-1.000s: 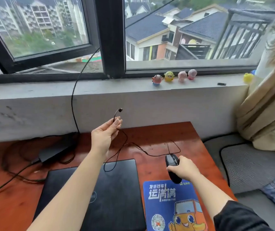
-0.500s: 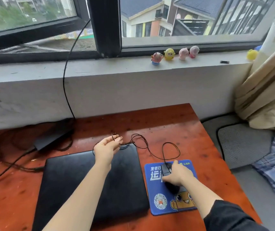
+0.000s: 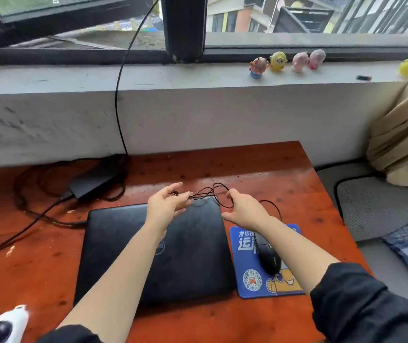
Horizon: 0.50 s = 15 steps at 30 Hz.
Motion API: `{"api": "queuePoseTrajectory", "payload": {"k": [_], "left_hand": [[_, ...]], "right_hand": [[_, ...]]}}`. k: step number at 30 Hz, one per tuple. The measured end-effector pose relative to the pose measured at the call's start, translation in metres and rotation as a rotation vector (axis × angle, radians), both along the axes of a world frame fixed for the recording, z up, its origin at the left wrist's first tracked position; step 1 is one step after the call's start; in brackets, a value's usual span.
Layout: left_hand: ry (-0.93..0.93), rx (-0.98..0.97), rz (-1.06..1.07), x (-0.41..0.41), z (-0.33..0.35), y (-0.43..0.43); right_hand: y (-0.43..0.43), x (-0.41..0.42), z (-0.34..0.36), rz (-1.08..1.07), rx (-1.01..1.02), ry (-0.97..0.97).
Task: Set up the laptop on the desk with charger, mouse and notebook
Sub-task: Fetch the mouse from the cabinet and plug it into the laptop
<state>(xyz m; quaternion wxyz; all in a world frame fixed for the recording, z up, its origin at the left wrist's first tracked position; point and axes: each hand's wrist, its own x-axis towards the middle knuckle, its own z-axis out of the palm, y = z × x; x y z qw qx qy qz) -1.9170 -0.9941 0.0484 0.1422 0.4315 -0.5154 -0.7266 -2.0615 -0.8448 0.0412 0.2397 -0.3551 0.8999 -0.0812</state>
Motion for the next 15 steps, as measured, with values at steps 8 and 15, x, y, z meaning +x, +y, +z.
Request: {"api": "queuePoseTrajectory", "payload": {"k": [8,15], "left_hand": [[-0.050,-0.108,-0.163,0.038,0.023,-0.037],[-0.206,-0.114,-0.296,0.078,0.008,-0.065]], "right_hand": [[-0.089,0.049,-0.005,0.070,-0.325,-0.154],[-0.126,0.059,0.011,-0.332,-0.684,-0.976]]}}
